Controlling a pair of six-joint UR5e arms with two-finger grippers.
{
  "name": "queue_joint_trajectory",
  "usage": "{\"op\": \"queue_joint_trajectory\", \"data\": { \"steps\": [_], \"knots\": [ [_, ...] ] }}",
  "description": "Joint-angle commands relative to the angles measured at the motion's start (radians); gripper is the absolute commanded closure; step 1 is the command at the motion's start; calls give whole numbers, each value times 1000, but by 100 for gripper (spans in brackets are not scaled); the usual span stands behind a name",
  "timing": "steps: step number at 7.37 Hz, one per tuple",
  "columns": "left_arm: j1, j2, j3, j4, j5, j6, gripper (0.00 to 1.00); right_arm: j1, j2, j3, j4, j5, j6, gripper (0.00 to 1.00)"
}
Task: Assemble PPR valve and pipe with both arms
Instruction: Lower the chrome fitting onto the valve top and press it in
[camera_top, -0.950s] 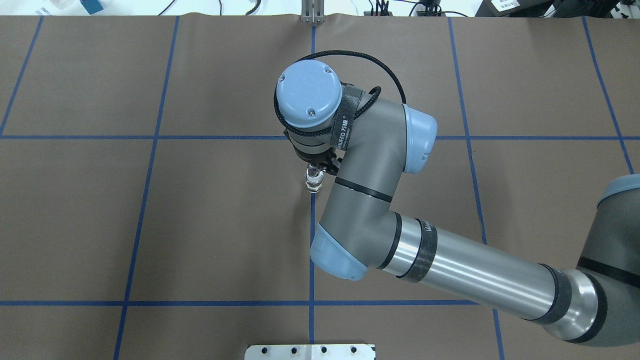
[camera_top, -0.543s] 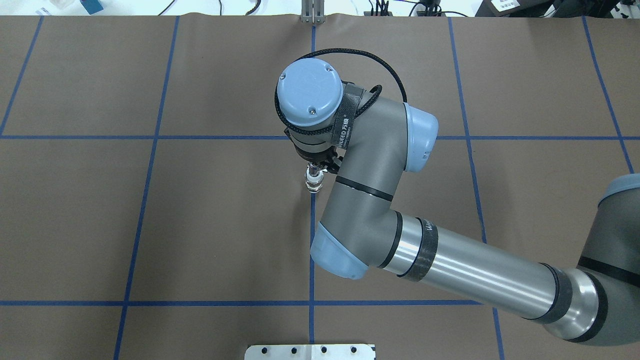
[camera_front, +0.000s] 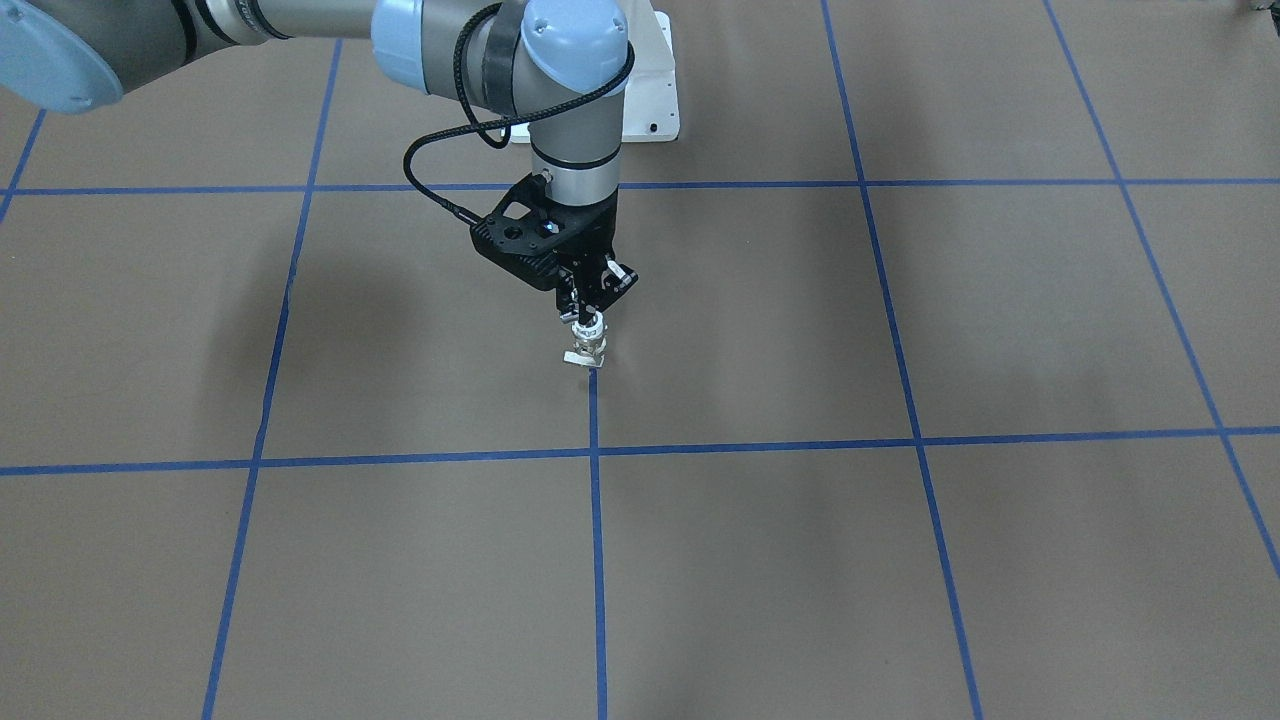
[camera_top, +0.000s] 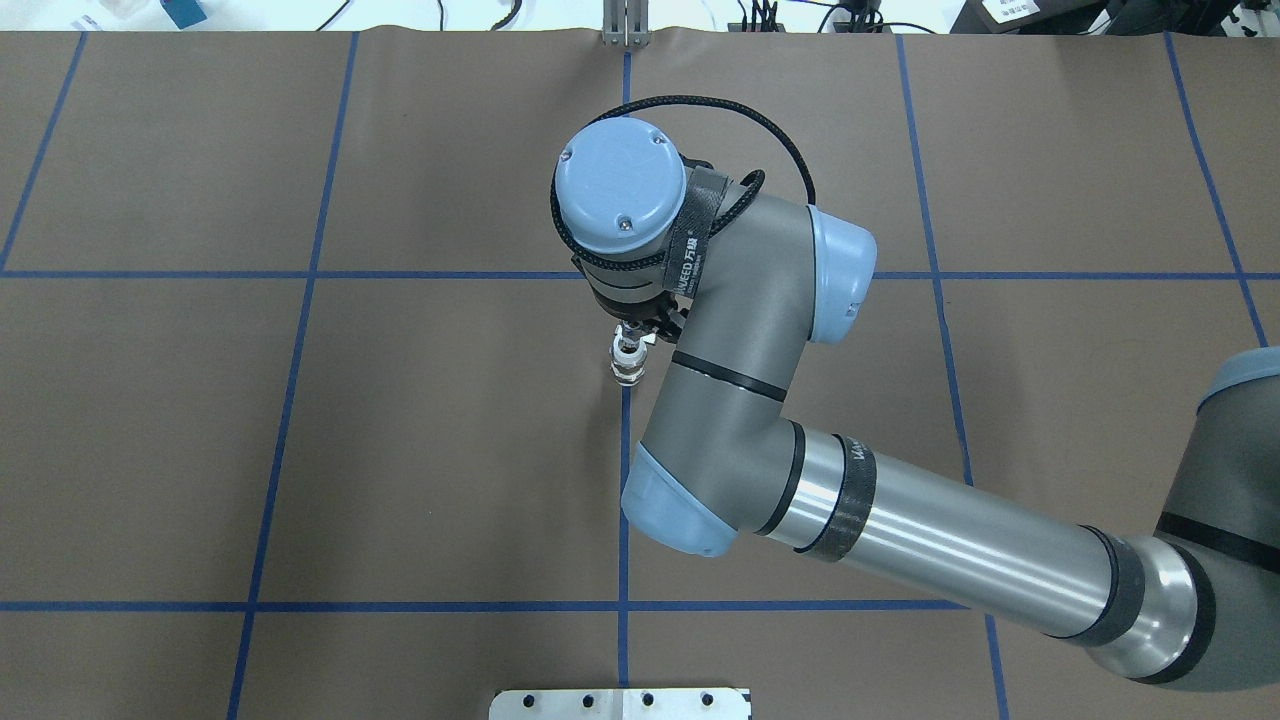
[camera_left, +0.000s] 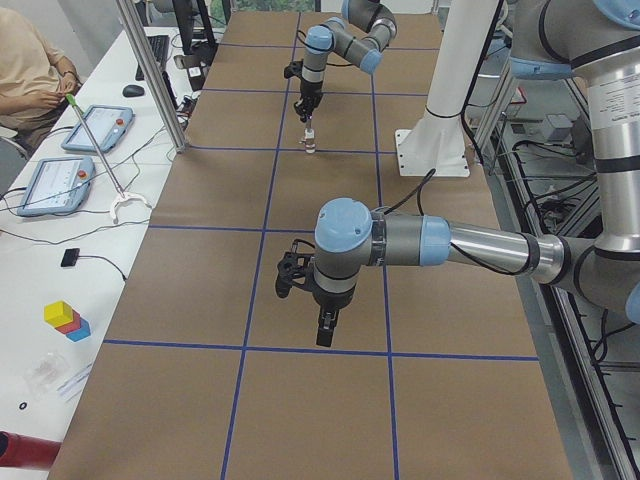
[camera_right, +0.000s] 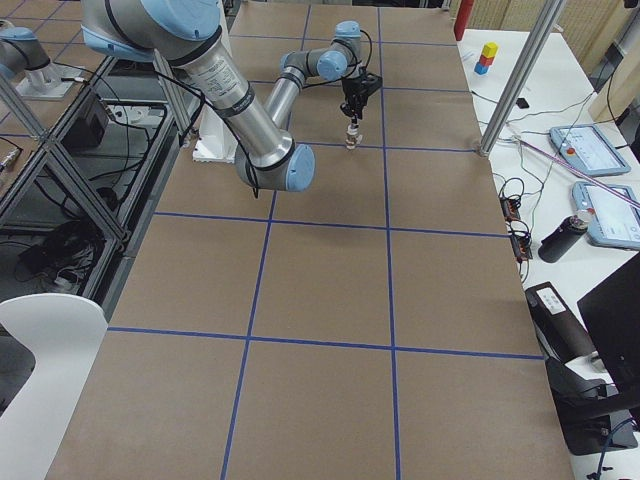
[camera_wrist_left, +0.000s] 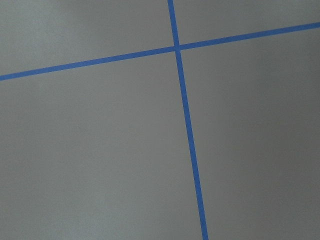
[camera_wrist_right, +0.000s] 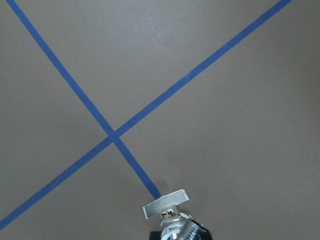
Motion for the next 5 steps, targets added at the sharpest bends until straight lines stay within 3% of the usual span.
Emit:
{"op": "queue_joint_trajectory", "data": {
  "steps": [1,5],
  "knots": [
    [0,0,0,0,0,0,0,-3,2,0,1,0,1,100],
    [0,0,0,0,0,0,0,-6,-5,0,1,-2,1,100]
  ]
}}
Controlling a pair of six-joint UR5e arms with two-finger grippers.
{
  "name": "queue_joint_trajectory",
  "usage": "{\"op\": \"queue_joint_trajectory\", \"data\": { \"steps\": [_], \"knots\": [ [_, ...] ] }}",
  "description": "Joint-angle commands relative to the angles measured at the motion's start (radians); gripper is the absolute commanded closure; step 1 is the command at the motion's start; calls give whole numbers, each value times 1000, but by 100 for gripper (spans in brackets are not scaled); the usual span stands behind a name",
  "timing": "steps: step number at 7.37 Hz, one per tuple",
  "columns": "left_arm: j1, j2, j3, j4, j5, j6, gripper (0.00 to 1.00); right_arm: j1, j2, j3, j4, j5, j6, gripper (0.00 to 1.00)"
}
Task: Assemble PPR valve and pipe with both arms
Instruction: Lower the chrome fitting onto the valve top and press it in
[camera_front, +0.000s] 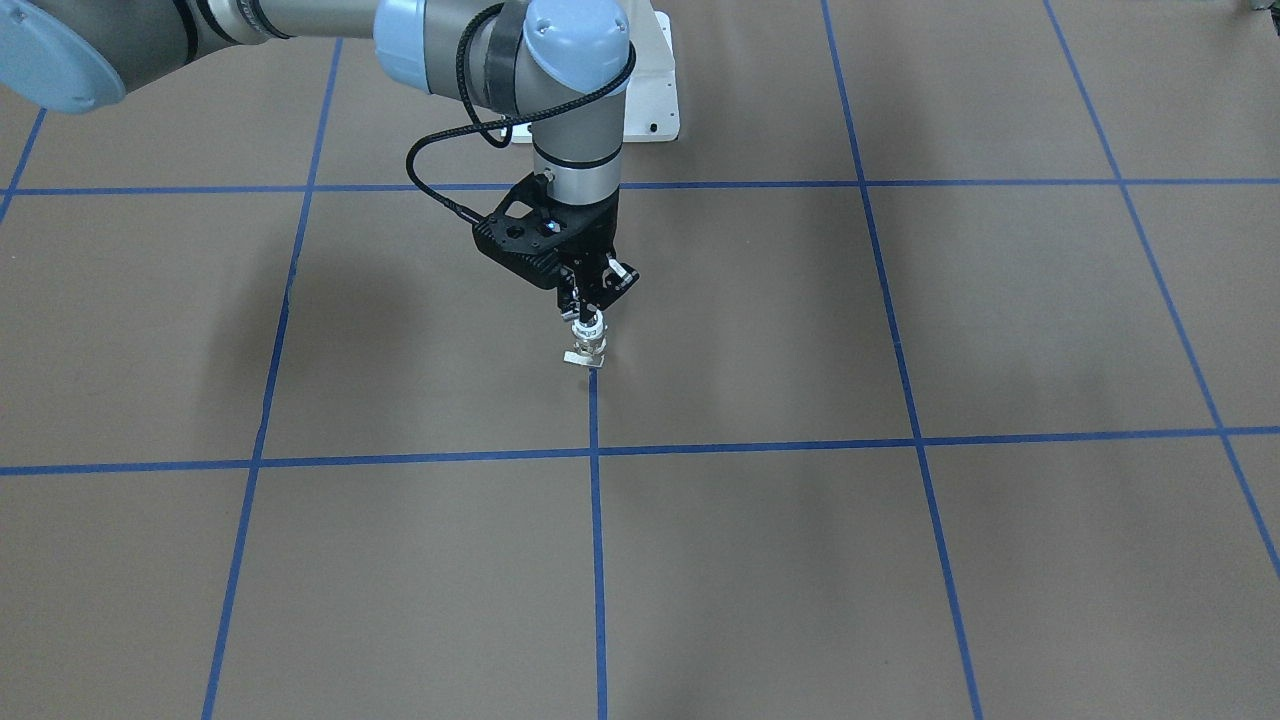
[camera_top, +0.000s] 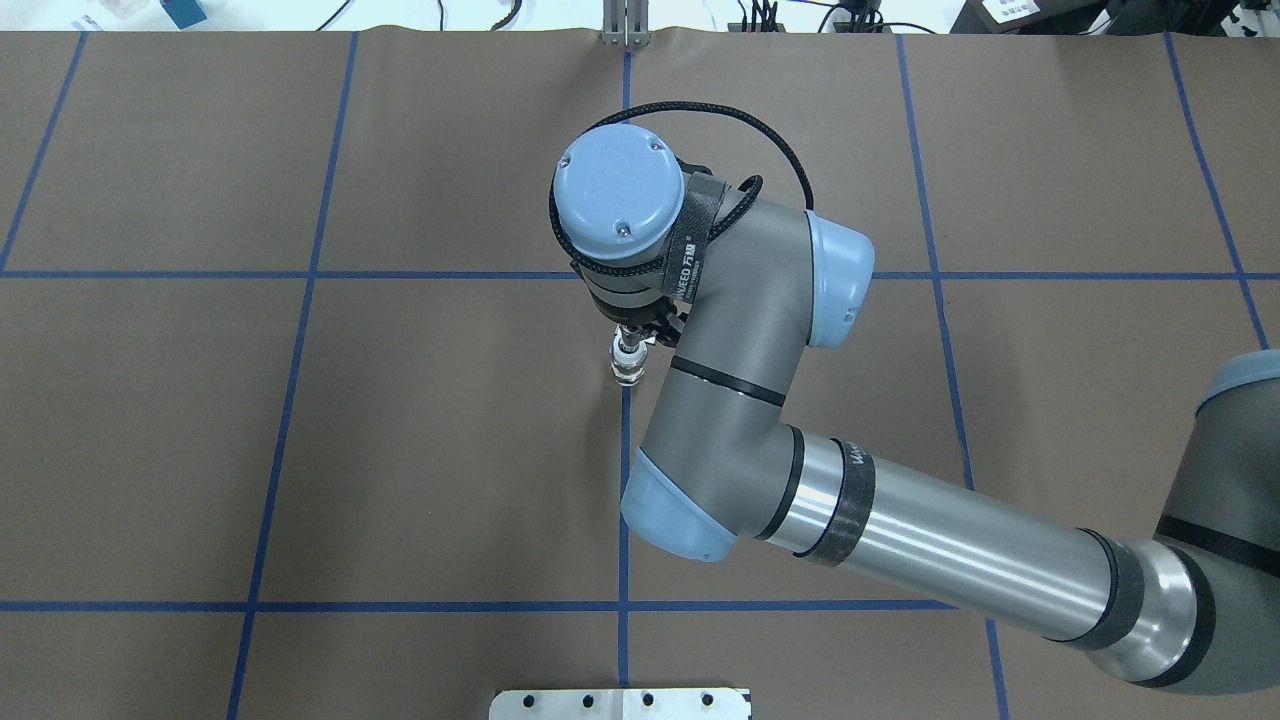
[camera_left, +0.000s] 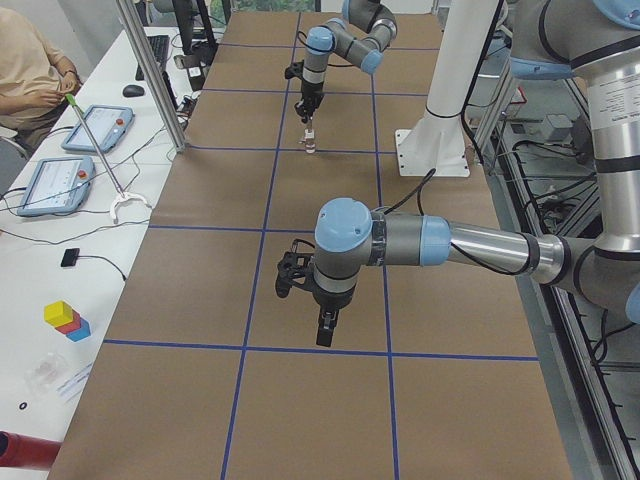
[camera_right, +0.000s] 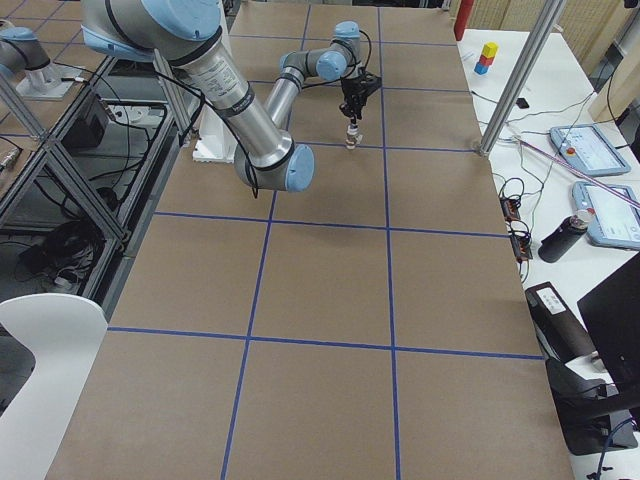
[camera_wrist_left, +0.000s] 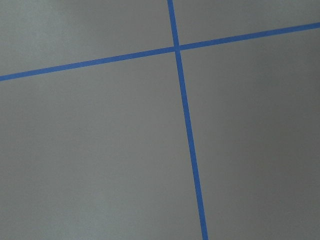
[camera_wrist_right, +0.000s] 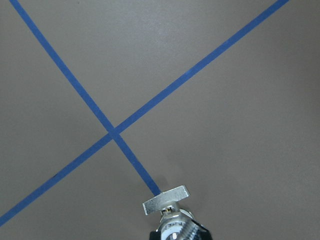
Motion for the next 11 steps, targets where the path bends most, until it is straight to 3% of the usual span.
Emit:
{"op": "queue_joint_trajectory", "data": {
  "steps": [1,7,11],
  "knots": [
    [0,0,0,0,0,0,0,0,0,0,0,0,0,100],
    [0,0,0,0,0,0,0,0,-2,0,0,1,-3,99],
    [0,0,2,0,0,0,0,0,-2,0,0,4,-32,76]
  ]
}}
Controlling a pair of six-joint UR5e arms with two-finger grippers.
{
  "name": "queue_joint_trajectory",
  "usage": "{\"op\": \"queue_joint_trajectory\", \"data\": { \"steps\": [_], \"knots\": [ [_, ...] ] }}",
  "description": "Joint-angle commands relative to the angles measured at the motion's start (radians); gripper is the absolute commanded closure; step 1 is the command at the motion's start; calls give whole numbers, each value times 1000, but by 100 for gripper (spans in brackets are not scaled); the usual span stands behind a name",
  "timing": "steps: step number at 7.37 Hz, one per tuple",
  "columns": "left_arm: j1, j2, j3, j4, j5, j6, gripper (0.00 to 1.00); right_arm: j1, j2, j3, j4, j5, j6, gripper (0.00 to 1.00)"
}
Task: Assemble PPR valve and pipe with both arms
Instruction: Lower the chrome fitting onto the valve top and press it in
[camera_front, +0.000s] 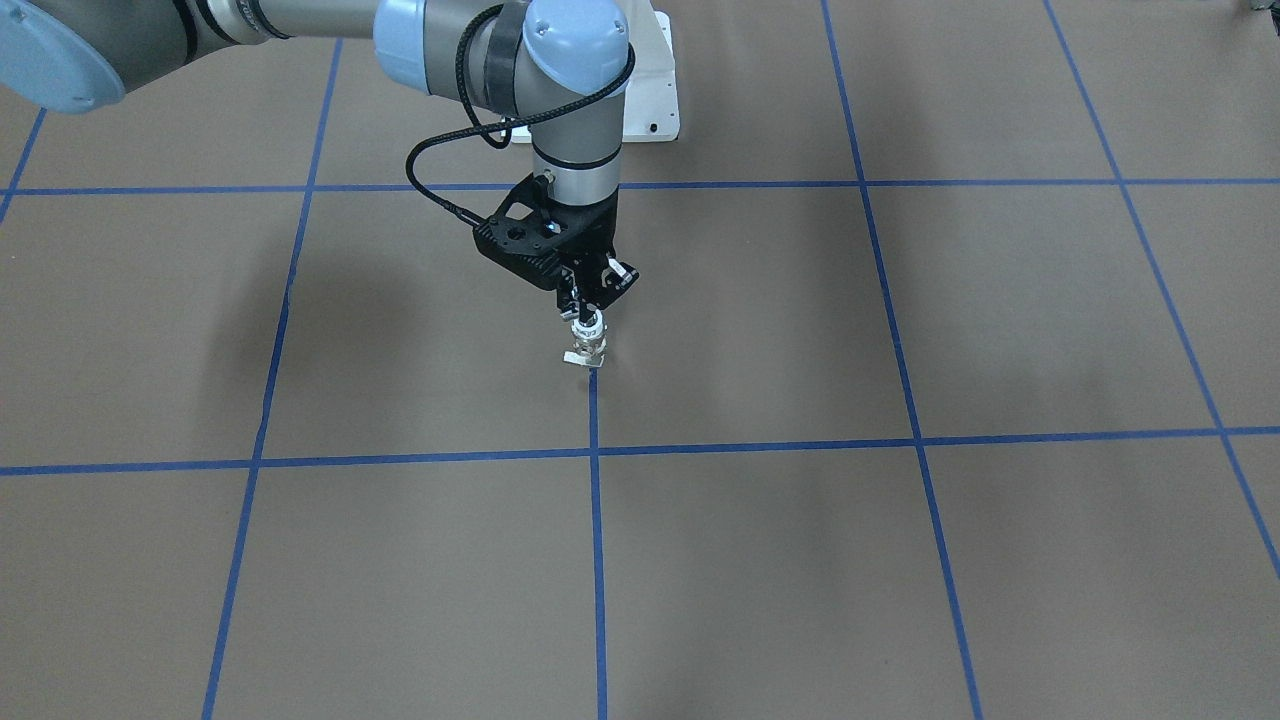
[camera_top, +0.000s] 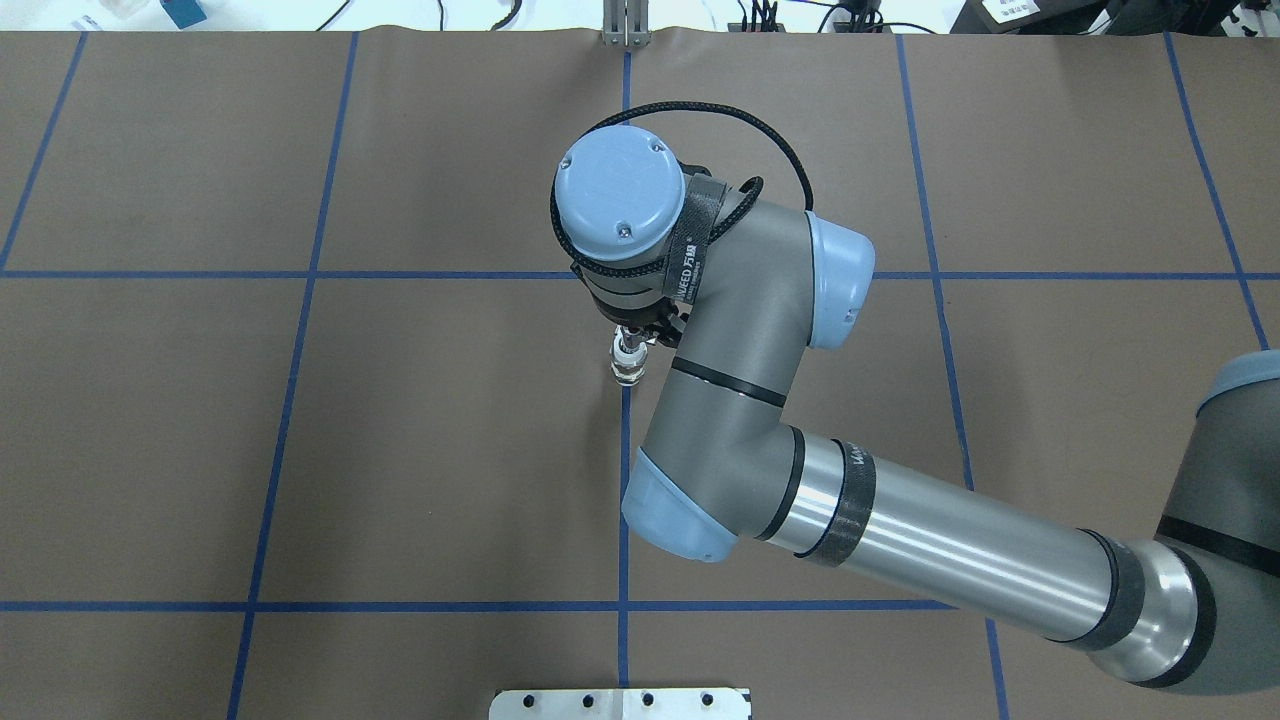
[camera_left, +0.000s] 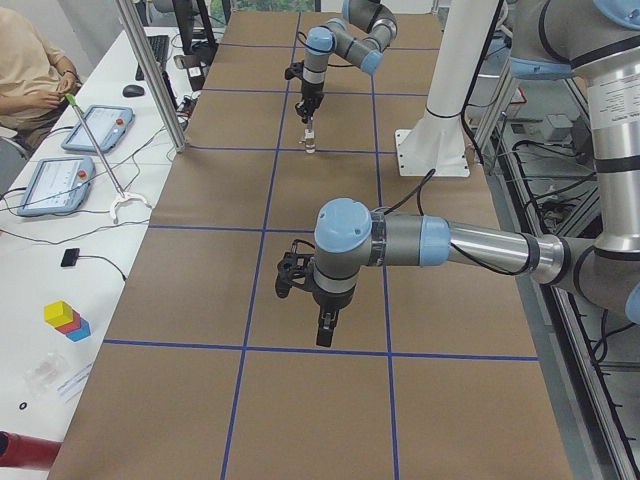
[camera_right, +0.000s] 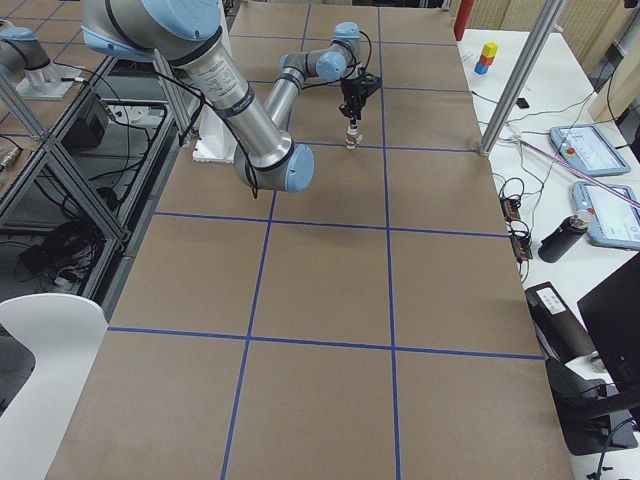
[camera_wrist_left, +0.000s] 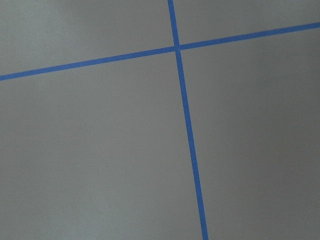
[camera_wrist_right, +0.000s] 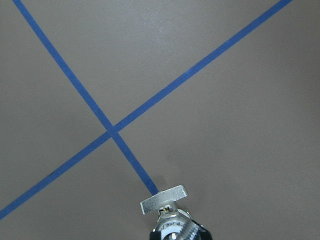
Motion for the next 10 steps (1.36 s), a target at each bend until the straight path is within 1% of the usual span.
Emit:
{"op": "queue_joint_trajectory", "data": {
  "steps": [1,2,4,7,10],
  "knots": [
    [0,0,0,0,0,0,0,0,1,0,0,1,-5,76],
    [-2,0,0,0,0,0,0,0,-2,0,2,1,-5,75],
    [0,0,0,0,0,0,0,0,0,2,2,4,-22,65],
    [0,0,-1,0,0,0,0,-2,0,3,2,6,-39,62],
    [0,0,0,0,0,0,0,-2,0,5,2,6,-39,62]
  ]
}}
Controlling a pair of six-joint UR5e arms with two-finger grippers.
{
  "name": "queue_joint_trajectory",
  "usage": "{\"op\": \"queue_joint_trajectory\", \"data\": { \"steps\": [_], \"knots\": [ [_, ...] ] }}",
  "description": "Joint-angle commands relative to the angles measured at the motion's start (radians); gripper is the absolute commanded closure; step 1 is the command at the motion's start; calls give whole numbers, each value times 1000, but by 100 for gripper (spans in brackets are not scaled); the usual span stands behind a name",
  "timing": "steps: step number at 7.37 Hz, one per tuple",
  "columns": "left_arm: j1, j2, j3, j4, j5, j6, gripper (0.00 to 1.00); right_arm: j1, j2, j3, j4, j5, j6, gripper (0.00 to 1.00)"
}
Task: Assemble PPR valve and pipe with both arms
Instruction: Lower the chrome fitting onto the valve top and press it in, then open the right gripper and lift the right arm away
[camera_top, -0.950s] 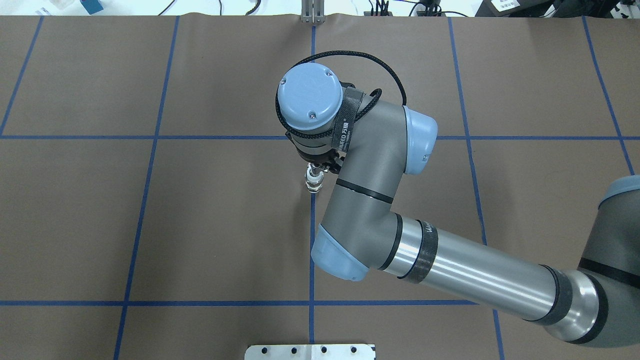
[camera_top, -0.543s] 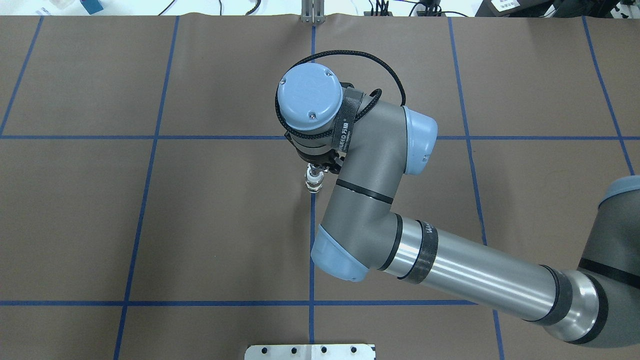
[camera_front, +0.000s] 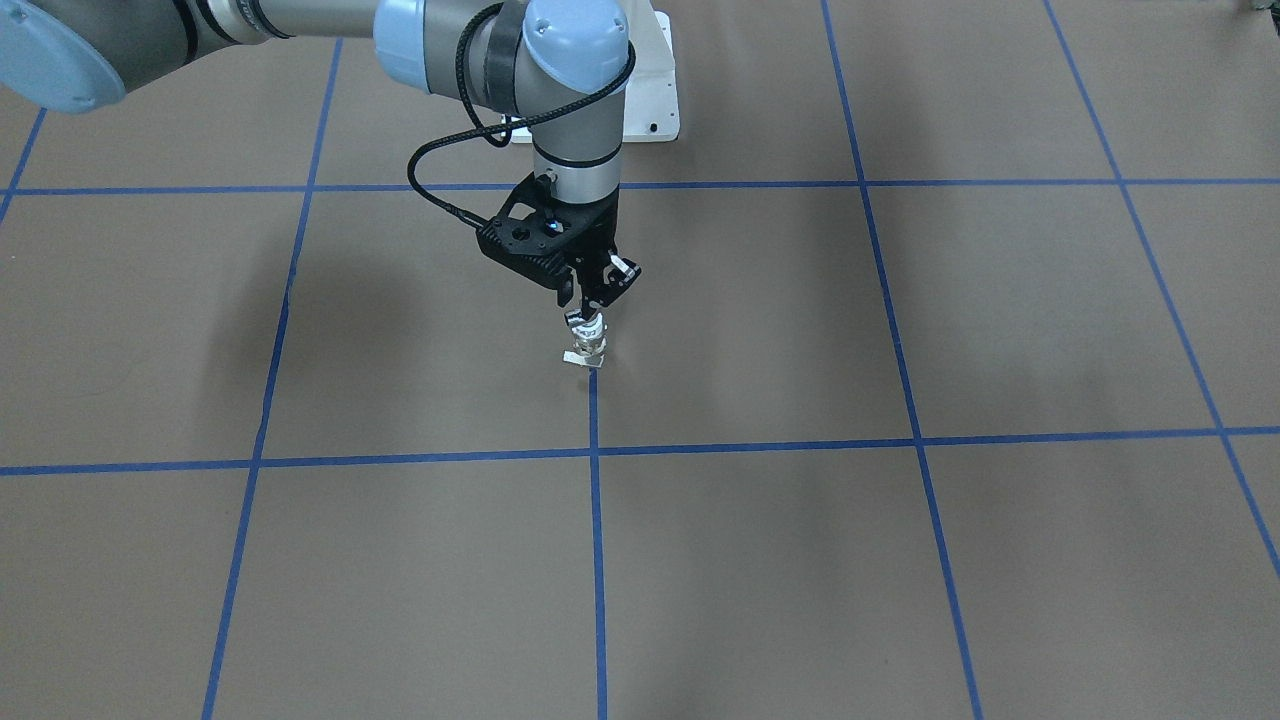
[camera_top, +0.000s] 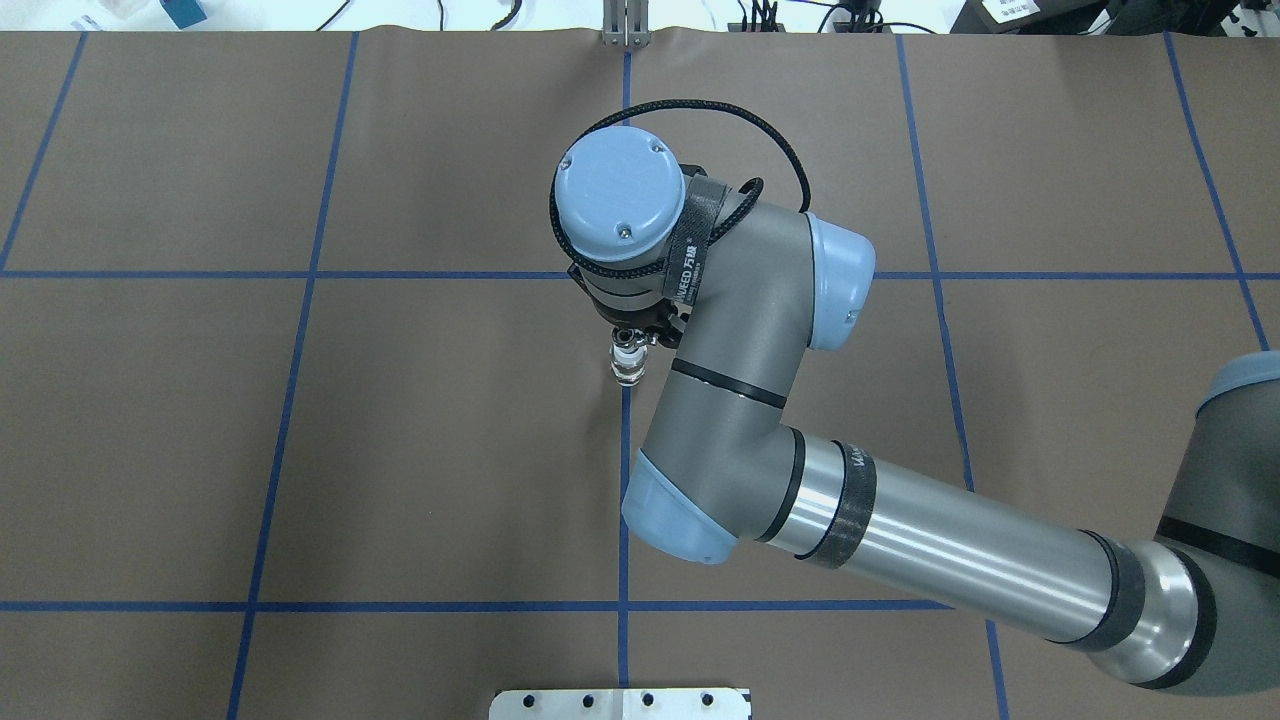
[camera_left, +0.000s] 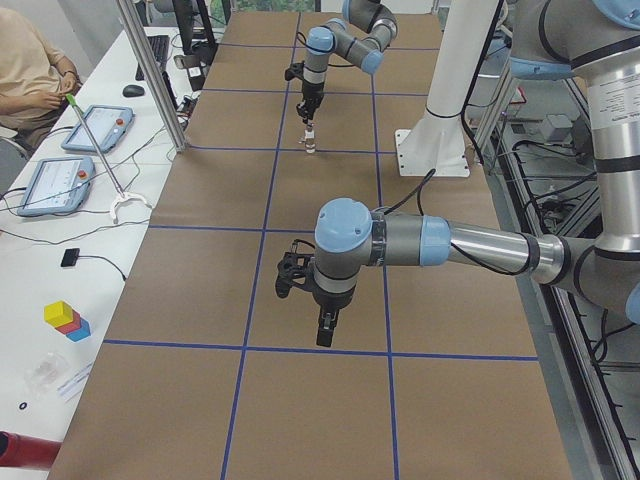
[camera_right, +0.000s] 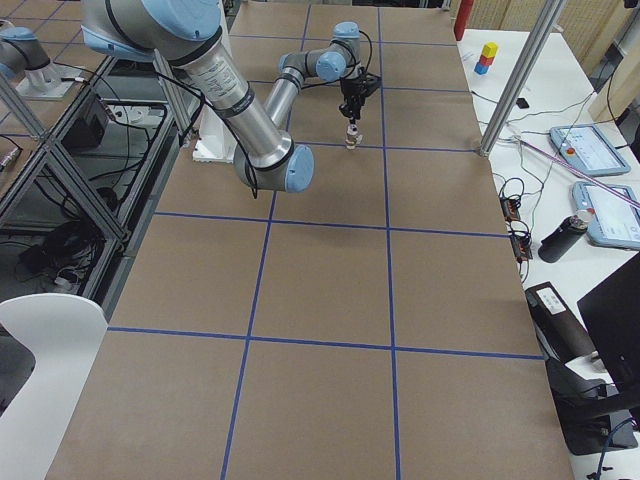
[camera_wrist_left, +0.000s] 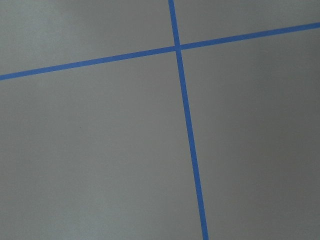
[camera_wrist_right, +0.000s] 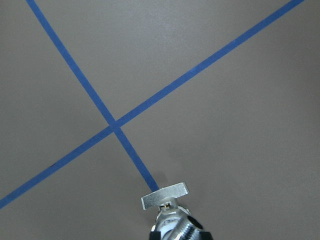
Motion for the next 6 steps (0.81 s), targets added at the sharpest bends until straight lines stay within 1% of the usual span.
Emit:
{"op": "queue_joint_trajectory", "data": {
  "steps": [1,2,3,4,5,6],
  "knots": [
    [0,0,2,0,0,0,0,0,0,7,-1,7,-12,1],
    [-1,0,5,0,0,0,0,3,-3,22,-2,6,-90,0],
    [-1,2,13,0,0,0,0,20,-26,61,-2,12,-103,0],
    [-1,3,10,0,0,2,0,62,-55,102,-21,63,-136,0],
    [0,3,13,8,0,2,0,125,-87,154,-85,103,-229,0],
    [0,5,13,15,0,-2,0,209,-147,215,-126,146,-356,0]
  ]
}}
